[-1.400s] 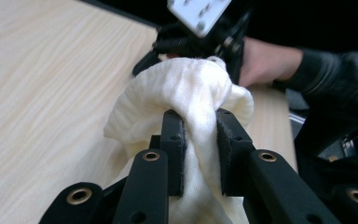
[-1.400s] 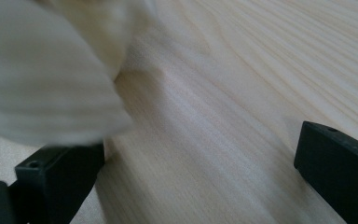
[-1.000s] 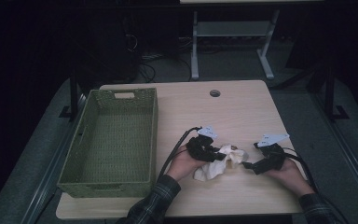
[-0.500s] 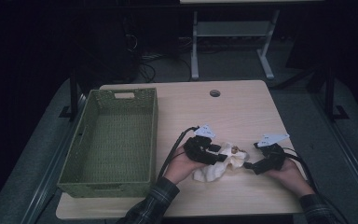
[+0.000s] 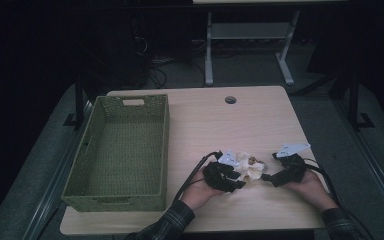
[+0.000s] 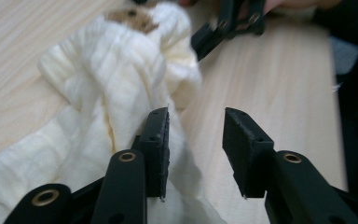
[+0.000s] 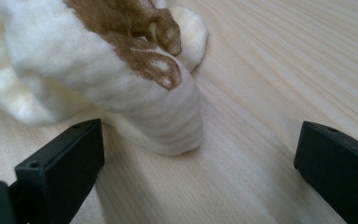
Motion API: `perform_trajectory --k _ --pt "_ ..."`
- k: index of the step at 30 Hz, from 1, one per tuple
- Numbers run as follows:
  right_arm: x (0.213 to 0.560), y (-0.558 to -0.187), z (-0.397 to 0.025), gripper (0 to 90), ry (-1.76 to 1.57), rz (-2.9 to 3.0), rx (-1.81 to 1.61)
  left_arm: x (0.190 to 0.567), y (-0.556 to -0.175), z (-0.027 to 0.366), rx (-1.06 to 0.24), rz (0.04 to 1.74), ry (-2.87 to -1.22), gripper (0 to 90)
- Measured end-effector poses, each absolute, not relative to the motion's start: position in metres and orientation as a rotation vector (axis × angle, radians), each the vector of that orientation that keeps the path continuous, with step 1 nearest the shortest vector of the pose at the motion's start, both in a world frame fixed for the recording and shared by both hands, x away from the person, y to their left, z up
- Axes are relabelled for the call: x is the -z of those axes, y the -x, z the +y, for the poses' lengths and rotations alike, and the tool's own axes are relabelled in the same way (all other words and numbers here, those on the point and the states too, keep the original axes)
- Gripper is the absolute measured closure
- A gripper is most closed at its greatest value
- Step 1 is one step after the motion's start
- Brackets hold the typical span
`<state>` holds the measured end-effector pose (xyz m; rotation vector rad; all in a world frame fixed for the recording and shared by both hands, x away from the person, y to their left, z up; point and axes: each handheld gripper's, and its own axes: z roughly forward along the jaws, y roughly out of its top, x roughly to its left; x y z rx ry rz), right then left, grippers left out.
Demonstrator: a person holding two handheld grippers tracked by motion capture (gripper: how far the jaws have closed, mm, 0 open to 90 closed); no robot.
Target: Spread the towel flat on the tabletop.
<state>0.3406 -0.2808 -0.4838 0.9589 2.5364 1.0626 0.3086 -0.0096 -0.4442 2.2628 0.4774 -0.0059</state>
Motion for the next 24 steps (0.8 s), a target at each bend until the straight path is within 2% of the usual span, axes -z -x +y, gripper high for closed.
perform_trajectory --k 3,8,13,17,24 --pt "0.484 -0.341 -0.281 1.3 -0.959 2.536 -1.062 0.451 -0.309 -0.012 -0.060 0.464 -2.316 59.8" --pt "0.484 -0.341 -0.281 1.3 -0.957 2.536 -1.062 0.461 -0.310 -0.015 -0.087 0.473 -2.363 60.3" --pt "0.484 -0.341 -0.281 1.3 -0.958 2.536 -1.062 0.464 -0.312 -0.016 -0.113 0.478 -2.378 69.4" --pt "0.484 -0.341 -0.281 1.3 -0.957 2.537 -1.062 0.463 -0.316 -0.012 -0.080 0.501 -2.366 77.7" --pt "0.484 -0.341 -0.281 1.3 -0.958 2.537 -1.063 0.449 -0.321 -0.003 0.023 0.537 -2.262 83.4"
